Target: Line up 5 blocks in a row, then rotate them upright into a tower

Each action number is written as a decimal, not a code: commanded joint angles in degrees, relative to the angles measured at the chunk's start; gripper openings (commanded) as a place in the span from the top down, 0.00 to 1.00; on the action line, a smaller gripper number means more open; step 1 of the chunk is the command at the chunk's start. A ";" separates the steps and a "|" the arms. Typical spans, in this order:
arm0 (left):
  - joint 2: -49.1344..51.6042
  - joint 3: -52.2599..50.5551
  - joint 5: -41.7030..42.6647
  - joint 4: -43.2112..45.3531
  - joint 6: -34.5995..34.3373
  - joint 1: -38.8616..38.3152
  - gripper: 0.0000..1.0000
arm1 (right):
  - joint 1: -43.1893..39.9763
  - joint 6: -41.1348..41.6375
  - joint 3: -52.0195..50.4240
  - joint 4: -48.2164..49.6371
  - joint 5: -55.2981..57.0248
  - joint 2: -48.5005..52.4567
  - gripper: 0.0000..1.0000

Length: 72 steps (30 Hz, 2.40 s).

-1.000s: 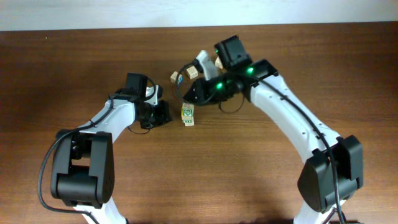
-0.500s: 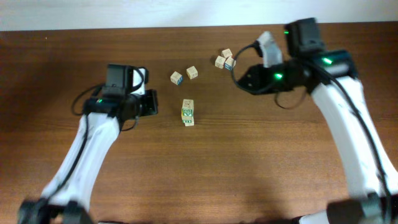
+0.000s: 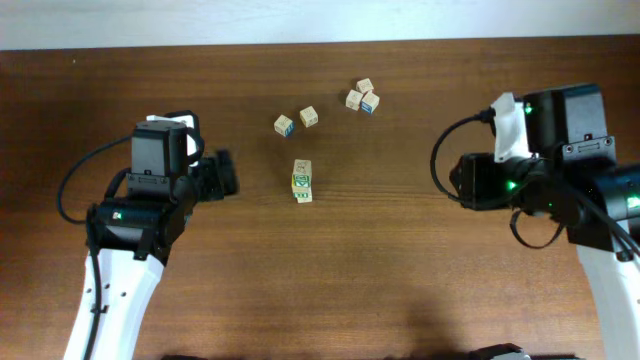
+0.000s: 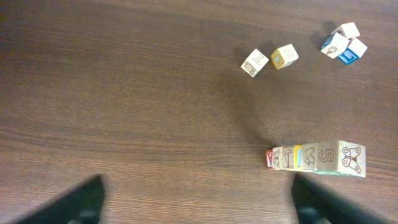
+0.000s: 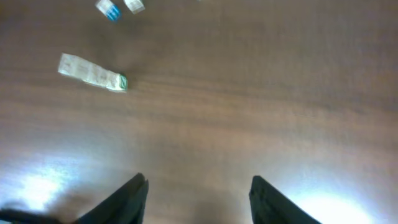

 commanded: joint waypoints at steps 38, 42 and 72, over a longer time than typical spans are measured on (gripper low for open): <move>-0.02 0.90 0.66 -0.04 0.57 0.09 0.01 | -2.84 -17.20 -61.11 61.09 3.23 -45.79 0.02; -0.02 0.90 0.66 -0.04 0.57 0.09 0.01 | -4.13 -17.57 -76.74 71.08 3.17 -60.00 0.01; -0.02 0.90 0.66 -0.04 0.59 0.09 0.01 | -3.32 -16.92 -98.95 80.67 -0.90 -74.64 0.01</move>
